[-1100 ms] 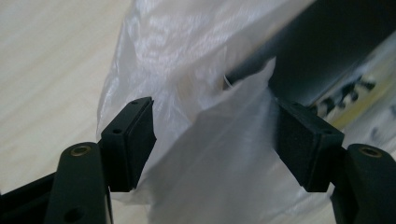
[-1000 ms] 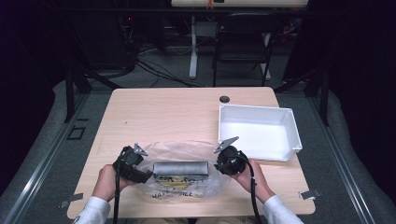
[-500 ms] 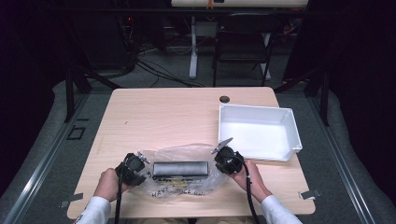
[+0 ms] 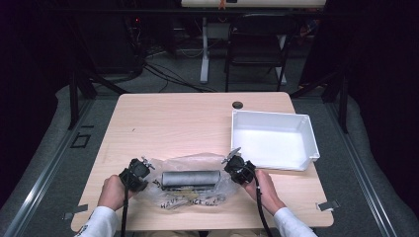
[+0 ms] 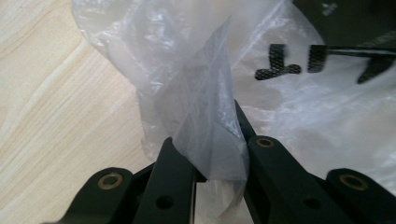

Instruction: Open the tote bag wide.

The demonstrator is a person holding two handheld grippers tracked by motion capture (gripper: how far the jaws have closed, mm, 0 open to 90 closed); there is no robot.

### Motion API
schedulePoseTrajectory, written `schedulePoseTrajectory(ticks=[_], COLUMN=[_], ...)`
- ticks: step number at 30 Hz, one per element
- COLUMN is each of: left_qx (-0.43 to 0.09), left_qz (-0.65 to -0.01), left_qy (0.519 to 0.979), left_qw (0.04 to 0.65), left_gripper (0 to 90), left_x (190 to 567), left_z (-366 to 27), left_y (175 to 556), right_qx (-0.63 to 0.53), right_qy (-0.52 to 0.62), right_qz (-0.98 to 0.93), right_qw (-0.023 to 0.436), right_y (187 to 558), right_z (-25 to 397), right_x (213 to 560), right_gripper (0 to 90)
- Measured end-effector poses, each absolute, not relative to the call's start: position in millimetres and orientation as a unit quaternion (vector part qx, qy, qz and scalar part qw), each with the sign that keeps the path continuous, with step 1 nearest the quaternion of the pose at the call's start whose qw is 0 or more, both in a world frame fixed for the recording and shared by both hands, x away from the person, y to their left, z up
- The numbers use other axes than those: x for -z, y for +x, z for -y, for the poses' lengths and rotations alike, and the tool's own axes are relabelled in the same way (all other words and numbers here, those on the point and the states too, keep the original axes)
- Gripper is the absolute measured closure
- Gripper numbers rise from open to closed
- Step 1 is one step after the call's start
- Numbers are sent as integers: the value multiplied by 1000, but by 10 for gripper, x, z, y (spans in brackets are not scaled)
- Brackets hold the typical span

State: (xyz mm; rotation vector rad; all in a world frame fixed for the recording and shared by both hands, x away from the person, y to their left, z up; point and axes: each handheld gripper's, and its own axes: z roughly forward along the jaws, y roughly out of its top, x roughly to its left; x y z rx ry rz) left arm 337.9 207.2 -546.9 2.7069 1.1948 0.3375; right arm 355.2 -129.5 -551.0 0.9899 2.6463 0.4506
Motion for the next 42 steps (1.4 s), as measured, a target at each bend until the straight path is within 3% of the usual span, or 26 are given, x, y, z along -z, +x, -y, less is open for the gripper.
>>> schedulePoseTrajectory(ticks=[8, 16, 21, 24, 30, 34, 38, 42], left_qx=[-116, -121, -141, -151, -165, -164, -162, -151], left_qz=[-412, -423, -432, -441, -448, -457, -466, -459], left_qy=[899, 883, 869, 860, 854, 851, 846, 848], left_qw=[90, 163, 195, 206, 205, 201, 203, 216], left_gripper=[832, 567, 539, 562, 620, 632, 621, 503], left_x=[5477, 5161, 5098, 5110, 5194, 5250, 5281, 5235], left_z=[-2103, -2150, -2151, -2142, -2090, -2075, -2094, -2141], left_y=[3470, 3392, 3408, 3435, 3534, 3614, 3660, 3660], right_qx=[-154, -202, -278, -303, -223, -184, -174, -184], right_qy=[350, 330, 316, 288, 245, 243, 241, 238], right_qz=[-913, -915, -901, -906, -943, -953, -955, -954], right_qw=[143, 116, 104, 64, 6, 5, 4, 6], right_y=[3548, 3439, 3268, 3165, 3146, 3172, 3172, 3175], right_z=[1292, 1399, 1481, 1412, 1182, 1165, 1169, 1186], right_x=[5544, 5225, 4924, 4871, 5216, 5361, 5372, 5329], right_gripper=[900, 611, 472, 482, 662, 716, 735, 660])
